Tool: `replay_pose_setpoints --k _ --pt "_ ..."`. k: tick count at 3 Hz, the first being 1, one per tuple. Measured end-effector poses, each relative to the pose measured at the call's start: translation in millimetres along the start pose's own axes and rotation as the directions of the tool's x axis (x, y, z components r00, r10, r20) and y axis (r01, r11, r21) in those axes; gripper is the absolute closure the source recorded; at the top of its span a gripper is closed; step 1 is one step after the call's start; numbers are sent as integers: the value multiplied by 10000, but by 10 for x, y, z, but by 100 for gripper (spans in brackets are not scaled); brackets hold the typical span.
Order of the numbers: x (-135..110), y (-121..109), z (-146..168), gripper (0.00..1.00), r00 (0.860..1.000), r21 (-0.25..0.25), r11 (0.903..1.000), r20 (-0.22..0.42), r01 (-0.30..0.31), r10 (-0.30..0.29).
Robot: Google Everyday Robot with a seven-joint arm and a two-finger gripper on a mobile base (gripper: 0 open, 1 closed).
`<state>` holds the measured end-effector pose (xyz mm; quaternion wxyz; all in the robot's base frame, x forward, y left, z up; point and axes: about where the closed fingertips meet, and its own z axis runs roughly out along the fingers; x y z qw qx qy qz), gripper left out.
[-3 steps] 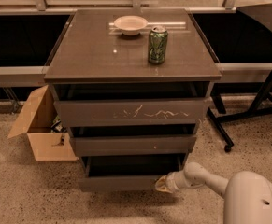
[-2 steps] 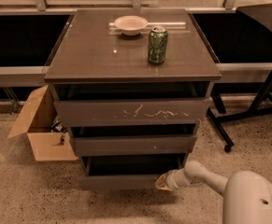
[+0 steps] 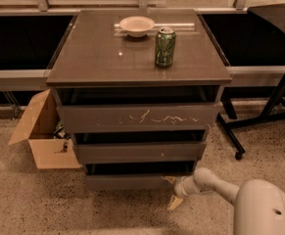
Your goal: Close bottom drawer
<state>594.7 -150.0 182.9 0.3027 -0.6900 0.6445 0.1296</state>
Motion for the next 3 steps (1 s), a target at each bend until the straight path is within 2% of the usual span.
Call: replay_pose_setpoints --k 2,3 --pt "-3 36 -200 0 9997 349 9994 251 -14 5" --pt "-79 257 -436 0 9959 124 9995 853 303 -313"
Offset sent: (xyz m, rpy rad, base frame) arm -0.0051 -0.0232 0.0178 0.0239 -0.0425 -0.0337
